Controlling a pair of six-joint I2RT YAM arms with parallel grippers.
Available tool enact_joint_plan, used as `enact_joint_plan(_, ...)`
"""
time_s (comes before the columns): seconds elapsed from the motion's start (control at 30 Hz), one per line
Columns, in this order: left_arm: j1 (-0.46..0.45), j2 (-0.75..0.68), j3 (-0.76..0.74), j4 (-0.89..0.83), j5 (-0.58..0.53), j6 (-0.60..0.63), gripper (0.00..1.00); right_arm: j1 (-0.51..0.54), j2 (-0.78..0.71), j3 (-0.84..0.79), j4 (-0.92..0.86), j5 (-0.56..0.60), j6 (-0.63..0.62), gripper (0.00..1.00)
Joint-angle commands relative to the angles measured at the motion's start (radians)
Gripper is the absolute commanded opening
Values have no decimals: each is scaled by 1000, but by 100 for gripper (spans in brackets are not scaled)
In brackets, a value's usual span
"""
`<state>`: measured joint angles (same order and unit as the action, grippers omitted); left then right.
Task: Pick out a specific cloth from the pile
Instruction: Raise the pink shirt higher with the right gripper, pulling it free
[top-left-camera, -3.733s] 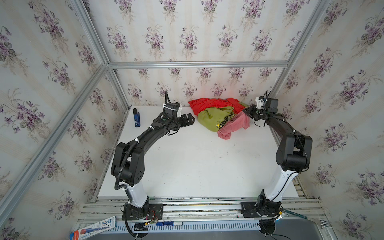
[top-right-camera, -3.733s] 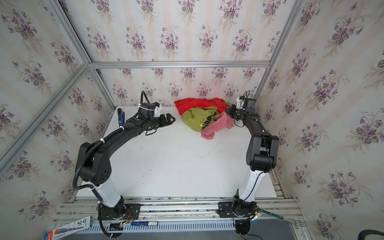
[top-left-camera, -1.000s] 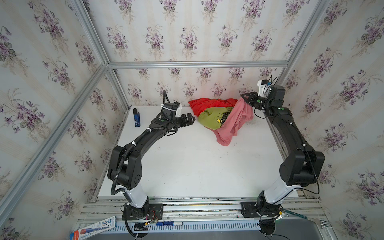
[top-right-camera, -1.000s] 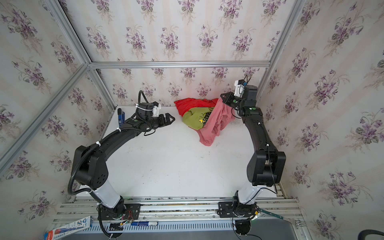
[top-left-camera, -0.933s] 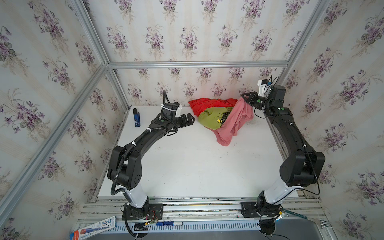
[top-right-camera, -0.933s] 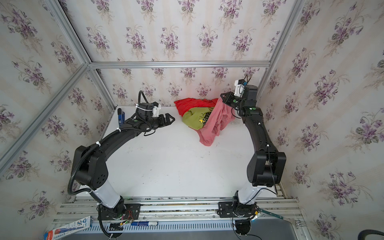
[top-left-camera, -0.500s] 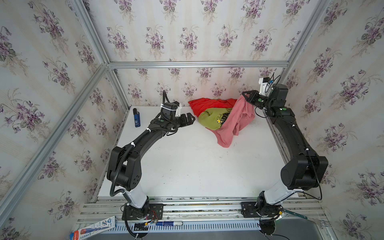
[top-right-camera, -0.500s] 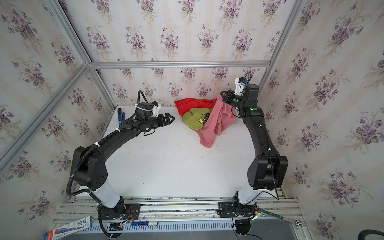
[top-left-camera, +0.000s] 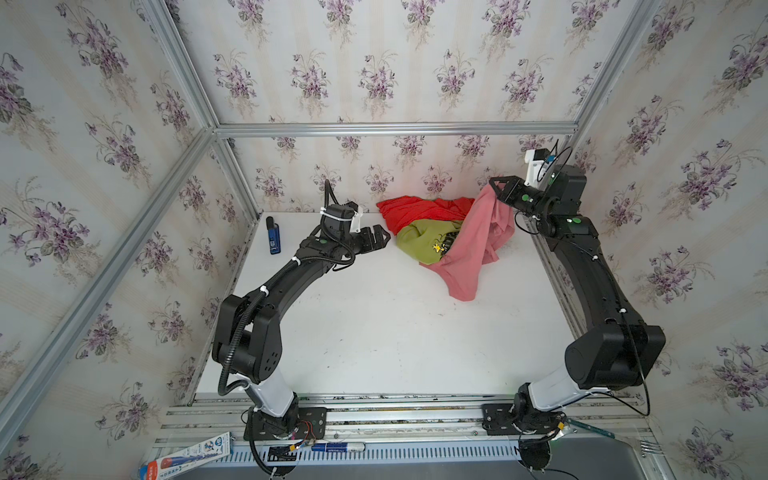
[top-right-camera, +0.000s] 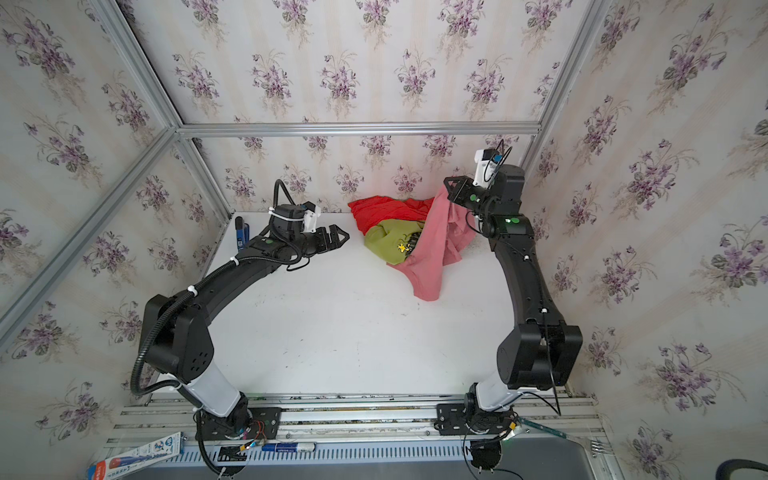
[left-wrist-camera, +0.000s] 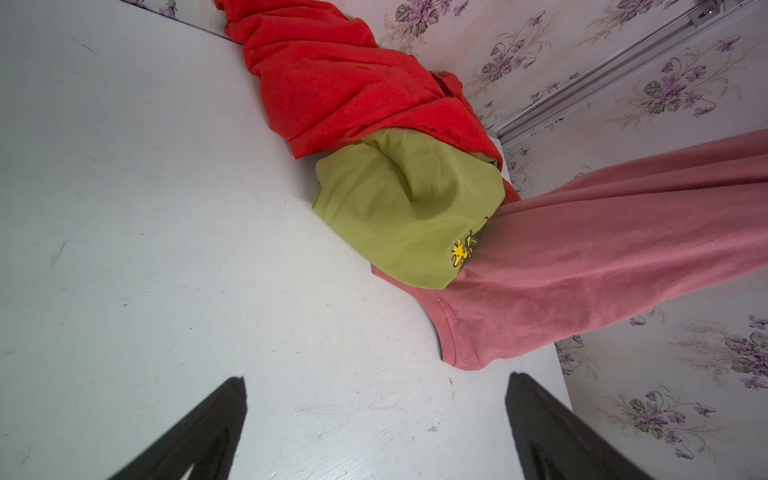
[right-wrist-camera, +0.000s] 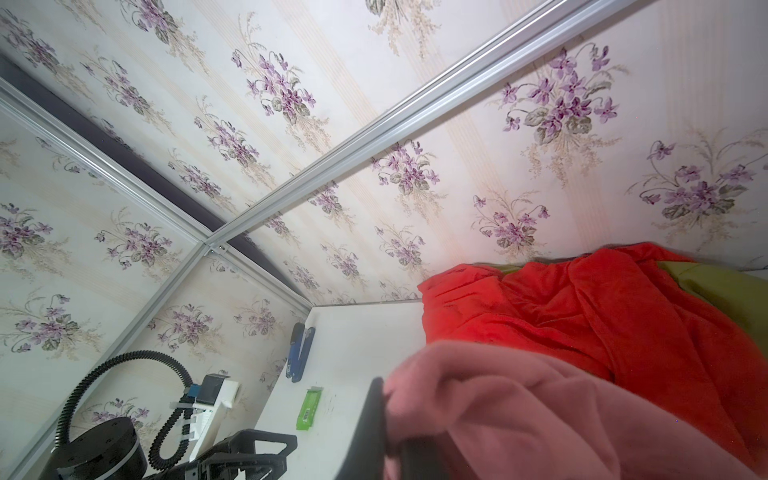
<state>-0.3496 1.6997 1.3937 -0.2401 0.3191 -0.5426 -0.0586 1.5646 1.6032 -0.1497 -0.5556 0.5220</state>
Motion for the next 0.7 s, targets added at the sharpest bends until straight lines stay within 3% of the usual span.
enact_joint_plan(0.0, -2, -8, 7, 19, 6, -9, 100, 5, -21, 19, 90, 11, -19, 0)
enact_joint_plan(0.67, -2, -21, -2, 19, 5, -11, 100, 16, -43, 11, 104, 22, -28, 0)
